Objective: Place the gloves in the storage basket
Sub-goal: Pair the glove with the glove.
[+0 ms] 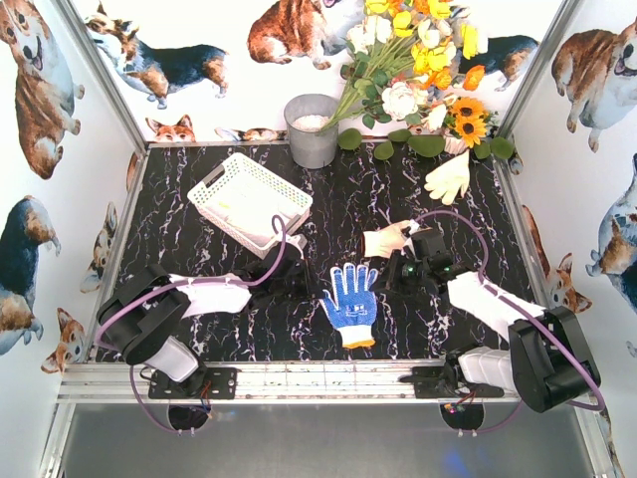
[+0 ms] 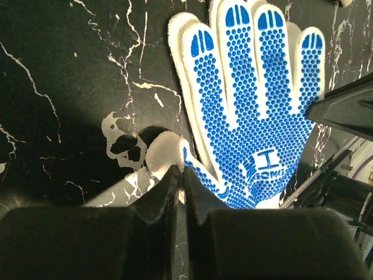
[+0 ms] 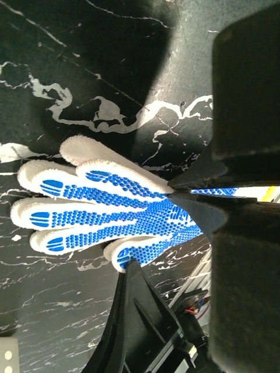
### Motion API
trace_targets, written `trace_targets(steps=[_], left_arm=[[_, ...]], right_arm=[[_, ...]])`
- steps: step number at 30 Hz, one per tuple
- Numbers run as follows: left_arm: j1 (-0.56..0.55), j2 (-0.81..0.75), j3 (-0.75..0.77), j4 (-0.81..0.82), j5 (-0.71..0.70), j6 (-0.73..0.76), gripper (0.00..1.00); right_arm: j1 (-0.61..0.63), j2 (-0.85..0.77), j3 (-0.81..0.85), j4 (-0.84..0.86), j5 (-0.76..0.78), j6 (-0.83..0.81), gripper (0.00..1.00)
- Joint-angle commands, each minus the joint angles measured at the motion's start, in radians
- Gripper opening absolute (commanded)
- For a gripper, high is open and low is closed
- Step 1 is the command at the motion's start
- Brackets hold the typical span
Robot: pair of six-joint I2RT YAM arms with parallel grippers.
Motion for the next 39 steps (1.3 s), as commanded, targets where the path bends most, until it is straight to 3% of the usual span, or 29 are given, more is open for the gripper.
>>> trace_targets(steps=[1,25,32,39], left_arm=[[0.007,-0.008,-0.004,0.014,-0.018,-0.001,0.00],[0.039,0.002,-0.013,0.040,-0.064,0.002,0.00],[0.061,0.021,-0.013,0.055,-0.034,0.004,0.00],[0.068,0.027,-0.014,0.061,-0.025,0.006,0.00]], right_arm=[[-0.005,0.004,0.067,0.051,-0.006,-0.034,0.00],[-0.005,0.139,0.170,0.083,0.000,-0.089,0.00],[-0.005,0.201,0.193,0.105,-0.019,-0.102,0.16],[-0.005,0.233,0.211,0.121,-0.030,-0.107,0.25]])
